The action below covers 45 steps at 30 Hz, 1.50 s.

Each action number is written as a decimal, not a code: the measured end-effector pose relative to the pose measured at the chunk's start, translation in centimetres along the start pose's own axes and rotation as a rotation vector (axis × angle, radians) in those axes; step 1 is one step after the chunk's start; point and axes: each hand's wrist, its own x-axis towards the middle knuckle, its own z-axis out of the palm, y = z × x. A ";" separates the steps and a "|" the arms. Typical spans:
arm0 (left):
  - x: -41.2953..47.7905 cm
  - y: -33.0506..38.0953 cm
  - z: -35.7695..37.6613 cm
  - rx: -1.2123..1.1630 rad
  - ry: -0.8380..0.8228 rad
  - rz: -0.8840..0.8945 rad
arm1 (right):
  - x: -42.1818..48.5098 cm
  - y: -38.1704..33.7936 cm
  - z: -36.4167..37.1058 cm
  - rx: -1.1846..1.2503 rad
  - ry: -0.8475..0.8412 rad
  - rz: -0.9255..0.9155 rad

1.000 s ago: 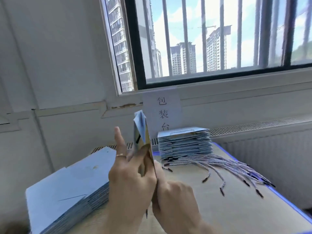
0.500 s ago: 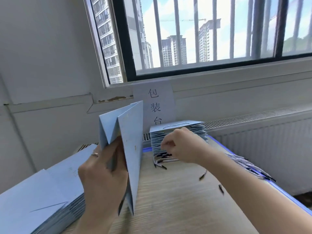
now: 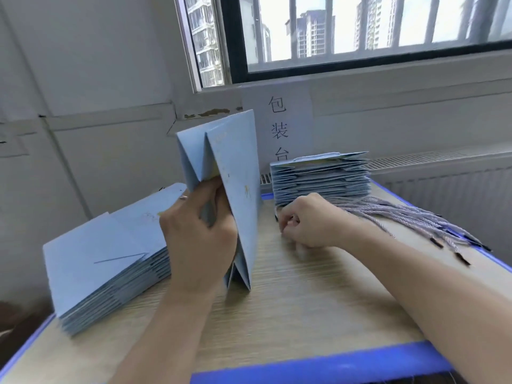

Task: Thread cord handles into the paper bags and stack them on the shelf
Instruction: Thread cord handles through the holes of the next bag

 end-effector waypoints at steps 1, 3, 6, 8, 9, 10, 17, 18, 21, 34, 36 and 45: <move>0.0 0.0 0.0 -0.017 -0.015 -0.012 | -0.2 0.0 -0.3 0.008 0.019 -0.012; -0.1 0.0 0.1 -0.056 -0.045 -0.050 | -0.6 0.3 -0.8 0.094 0.015 -0.014; -0.1 -0.1 0.1 -0.098 -0.067 -0.077 | -1.1 0.6 -1.5 0.360 0.041 -0.062; -0.1 0.2 0.0 -0.122 -0.064 -0.074 | -1.2 0.3 -2.1 0.507 0.160 -0.136; 0.0 0.3 0.1 -0.131 -0.059 -0.075 | -1.3 0.0 -2.4 0.555 0.223 -0.183; 0.0 0.4 0.2 -0.140 -0.053 -0.085 | -1.3 -0.3 -2.6 0.572 0.282 -0.234; -0.1 -0.1 0.5 -0.176 -0.060 -0.134 | -1.8 -1.4 -3.2 0.511 0.412 -0.345; -0.1 0.0 0.5 -0.160 -0.056 -0.131 | -1.8 -1.1 -3.2 0.483 0.387 -0.321; 0.1 0.3 0.5 -0.137 -0.053 -0.128 | -1.6 -0.2 -2.8 0.324 0.245 -0.257; 0.1 -0.1 0.3 -0.119 -0.066 -0.101 | -3.0 -2.7 -1.0 0.291 -0.467 -0.306; 0.1 -0.1 0.3 -0.102 -0.069 -0.093 | -3.1 -3.1 -0.6 0.251 -0.467 -0.301; 0.2 -1.0 0.5 -0.149 -0.009 -0.128 | -2.7 -1.2 -3.0 0.701 -0.159 -0.302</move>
